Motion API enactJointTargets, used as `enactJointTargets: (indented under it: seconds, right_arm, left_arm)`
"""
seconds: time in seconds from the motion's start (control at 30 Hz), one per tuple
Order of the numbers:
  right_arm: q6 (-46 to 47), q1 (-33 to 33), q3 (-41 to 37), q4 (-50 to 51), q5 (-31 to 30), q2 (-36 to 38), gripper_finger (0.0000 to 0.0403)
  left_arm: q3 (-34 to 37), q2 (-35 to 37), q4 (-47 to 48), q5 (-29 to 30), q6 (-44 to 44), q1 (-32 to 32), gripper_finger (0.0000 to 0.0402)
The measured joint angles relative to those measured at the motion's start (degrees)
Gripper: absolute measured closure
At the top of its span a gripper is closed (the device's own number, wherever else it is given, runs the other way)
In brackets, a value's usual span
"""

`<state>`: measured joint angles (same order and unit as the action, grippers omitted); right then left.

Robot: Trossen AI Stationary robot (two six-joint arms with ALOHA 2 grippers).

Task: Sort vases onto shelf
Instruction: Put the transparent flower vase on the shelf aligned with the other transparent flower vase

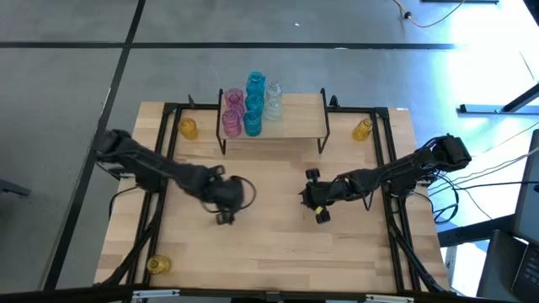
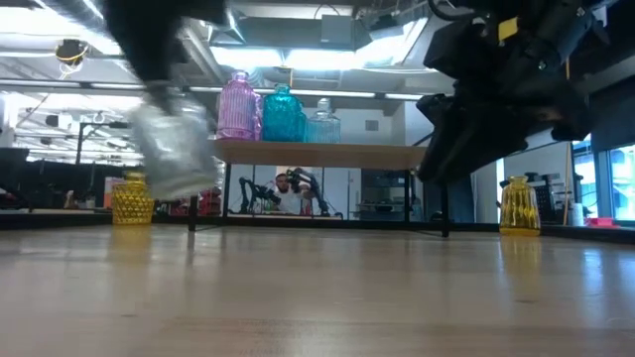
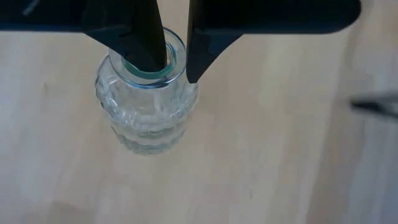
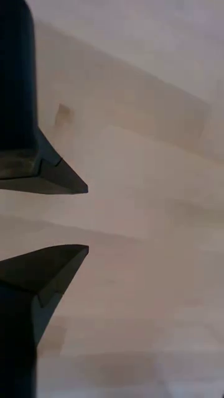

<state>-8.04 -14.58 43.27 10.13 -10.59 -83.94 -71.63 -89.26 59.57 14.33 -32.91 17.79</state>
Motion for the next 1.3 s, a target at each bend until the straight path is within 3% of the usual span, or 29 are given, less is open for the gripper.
enactJointTargets:
  seconds: [0.23, 0.47, 0.93, 1.17, 1.3]
  right_arm:
    - [-1.7, 2.0, 0.0, 0.2, -1.4, 0.0, 0.0279]
    - [-1.3, 5.7, -0.2, 0.9, 0.5, 0.0, 0.0279]
    - [-3.0, 6.8, -3.3, -4.0, 0.7, 0.0, 0.0279]
    - [-2.9, 6.7, -3.3, -4.7, 2.2, 0.0, 0.0272]
    - [-2.8, 6.7, -3.3, -6.9, 2.7, 0.0, 0.0235]
  left_arm:
    - [-12.5, -13.9, 4.5, -0.4, 13.0, -4.6, 0.0364]
    - [-19.6, -21.5, 5.5, -2.1, 19.6, -6.5, 0.0359]
    - [-20.8, -22.2, 3.4, -2.7, 19.9, -6.5, 0.0272]
    - [-20.7, -22.2, 3.3, -2.6, 20.0, -6.5, 0.0265]
    - [-21.0, -21.6, 4.8, -2.5, 21.8, -6.5, 0.0264]
